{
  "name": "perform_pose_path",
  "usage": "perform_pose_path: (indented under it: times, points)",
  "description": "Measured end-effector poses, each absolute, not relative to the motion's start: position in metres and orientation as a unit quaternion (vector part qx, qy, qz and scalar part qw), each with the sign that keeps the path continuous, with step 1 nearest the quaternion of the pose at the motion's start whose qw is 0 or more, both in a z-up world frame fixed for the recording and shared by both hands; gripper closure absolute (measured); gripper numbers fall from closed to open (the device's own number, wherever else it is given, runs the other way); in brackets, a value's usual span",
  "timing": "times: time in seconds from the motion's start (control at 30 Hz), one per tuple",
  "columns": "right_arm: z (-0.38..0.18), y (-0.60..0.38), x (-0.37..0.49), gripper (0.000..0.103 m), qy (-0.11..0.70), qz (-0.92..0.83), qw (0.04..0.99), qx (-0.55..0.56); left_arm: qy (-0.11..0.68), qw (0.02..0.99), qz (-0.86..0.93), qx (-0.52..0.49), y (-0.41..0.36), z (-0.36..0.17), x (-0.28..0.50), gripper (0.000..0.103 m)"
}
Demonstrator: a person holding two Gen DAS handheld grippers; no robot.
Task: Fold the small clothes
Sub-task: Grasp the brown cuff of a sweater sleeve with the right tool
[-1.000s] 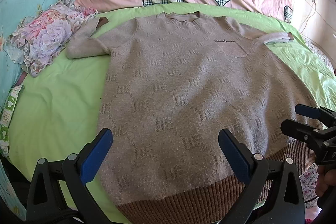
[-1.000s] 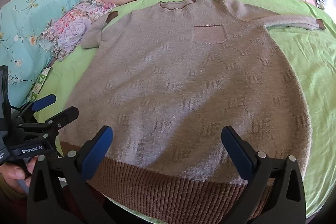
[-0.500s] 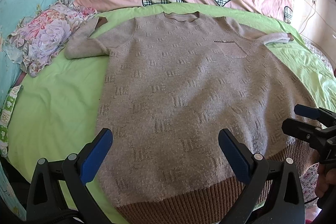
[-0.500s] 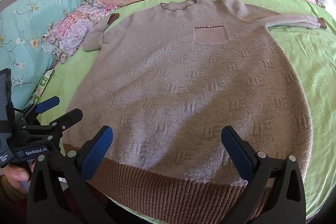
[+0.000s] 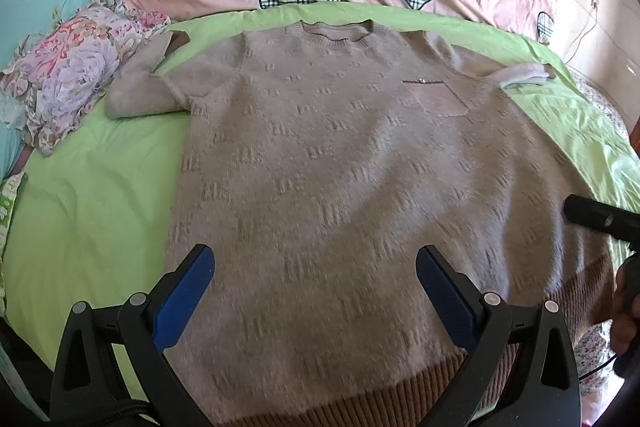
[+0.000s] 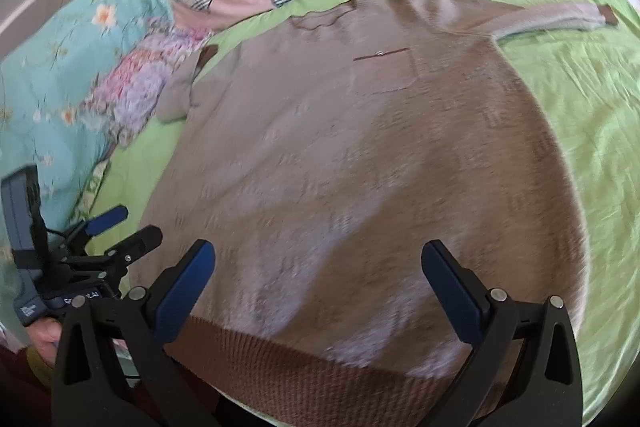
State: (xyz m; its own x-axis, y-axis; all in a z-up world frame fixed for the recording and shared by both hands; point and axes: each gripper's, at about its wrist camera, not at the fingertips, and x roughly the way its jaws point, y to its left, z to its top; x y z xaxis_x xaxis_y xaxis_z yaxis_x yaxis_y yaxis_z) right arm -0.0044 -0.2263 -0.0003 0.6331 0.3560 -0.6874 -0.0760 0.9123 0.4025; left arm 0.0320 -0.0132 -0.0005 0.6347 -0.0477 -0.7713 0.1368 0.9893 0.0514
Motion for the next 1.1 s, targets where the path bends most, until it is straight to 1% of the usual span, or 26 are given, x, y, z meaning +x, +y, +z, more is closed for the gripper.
perform_pose_path:
  times: [0.2, 0.3, 0.37, 0.43, 0.63, 0.7, 0.77, 0.97, 1.1]
  points:
    - [0.01, -0.288, 0.018, 0.006, 0.407, 0.085, 0.881, 0.225, 0.437, 0.898, -0.044, 0.033, -0.014, 0.001, 0.06, 0.002]
    - [0.021, -0.321, 0.032, 0.015, 0.399, 0.056, 0.886, 0.227, 0.434, 0.899, -0.039, 0.035, -0.017, 0.004, 0.076, 0.002]
    - [0.029, -0.344, 0.045, 0.023, 0.392, 0.034, 0.892, 0.224, 0.433, 0.9, -0.036, 0.036, -0.018, 0.005, 0.087, 0.002]
    - [0.034, -0.367, 0.058, 0.027, 0.385, 0.019, 0.894, 0.229, 0.431, 0.901, -0.031, 0.038, -0.019, 0.006, 0.1, 0.002]
    - [0.035, -0.448, 0.107, 0.034, 0.373, -0.031, 0.886, 0.275, 0.432, 0.901, -0.016, 0.034, -0.015, 0.011, 0.136, 0.002]
    - [0.033, -0.479, 0.125, 0.038, 0.366, -0.048, 0.881, 0.297, 0.434, 0.9, -0.01, 0.03, -0.013, 0.011, 0.148, 0.002]
    - [0.029, -0.51, 0.143, 0.045, 0.359, -0.067, 0.873, 0.324, 0.439, 0.898, -0.006, 0.026, -0.011, 0.01, 0.161, 0.002]
    - [0.019, -0.589, 0.196, 0.048, 0.333, -0.121, 0.859, 0.371, 0.446, 0.894, 0.004, 0.03, -0.015, 0.005, 0.19, 0.002]
    - [0.006, -0.632, 0.225, 0.05, 0.329, -0.154, 0.842, 0.398, 0.455, 0.89, 0.003, 0.026, -0.021, 0.0, 0.205, 0.002]
